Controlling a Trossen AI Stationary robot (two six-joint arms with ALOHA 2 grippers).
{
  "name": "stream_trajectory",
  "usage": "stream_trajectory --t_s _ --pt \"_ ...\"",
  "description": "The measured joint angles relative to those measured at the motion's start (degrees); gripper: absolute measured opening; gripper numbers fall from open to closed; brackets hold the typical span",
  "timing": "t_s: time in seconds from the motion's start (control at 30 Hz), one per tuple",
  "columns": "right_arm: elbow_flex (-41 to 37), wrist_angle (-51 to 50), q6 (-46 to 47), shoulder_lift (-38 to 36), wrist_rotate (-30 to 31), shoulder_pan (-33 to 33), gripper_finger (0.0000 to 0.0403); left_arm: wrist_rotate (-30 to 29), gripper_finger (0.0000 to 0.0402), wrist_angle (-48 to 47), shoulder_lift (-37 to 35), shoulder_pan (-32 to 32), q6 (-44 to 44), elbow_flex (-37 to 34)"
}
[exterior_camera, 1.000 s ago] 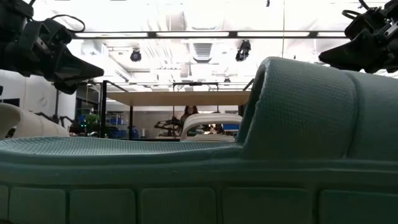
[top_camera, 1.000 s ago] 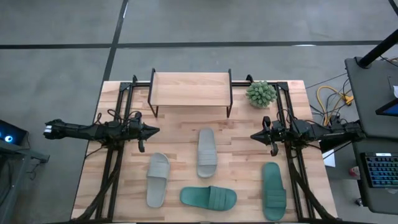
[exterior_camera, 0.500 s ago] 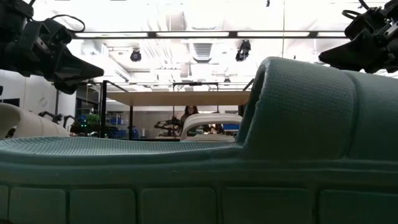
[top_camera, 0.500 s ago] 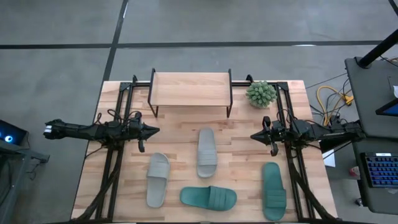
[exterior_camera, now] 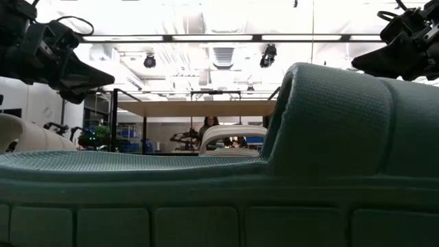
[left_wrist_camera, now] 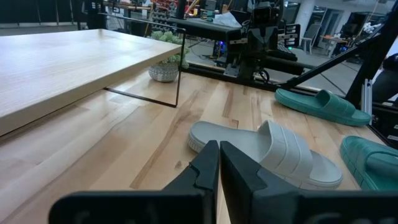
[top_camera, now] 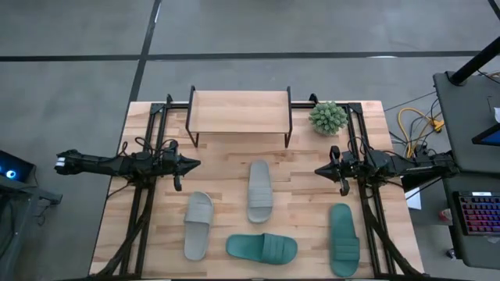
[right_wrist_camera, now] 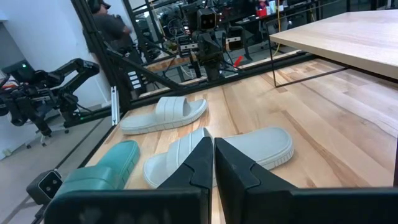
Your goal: Pick and place slides into the shelf
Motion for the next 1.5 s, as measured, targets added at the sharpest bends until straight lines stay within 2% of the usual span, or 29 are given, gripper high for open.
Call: stream_trajectory --t_s 0.47,0.73,0.97,1.13,1.5 --pt "-0.04 0.55 1.95 0.02 0.42 0.00 0.0009 0.00 0.0000 0.02 0.02 -0.02 0.00 0.00" --pt "-0.04 2.11 14.65 0.02 0.48 0.00 0.0009 -0.01 0.0000 0.00 0.02 0.00 0.02 0.00" --pt "-0.04 2.25 29.33 0.01 0.55 0.00 0.0009 -0.02 0.0000 0.02 0.00 -0.02 0.02 0.00" --pt "-0.04 2.32 33.88 0.02 0.68 0.00 0.0009 -0.01 0.0000 0.02 0.00 -0.01 0.01 0.00" --pt "-0.04 2.38 50.15 0.02 12.21 0.00 0.0009 0.00 0.0000 0.00 0.00 -0.02 0.00 0.00"
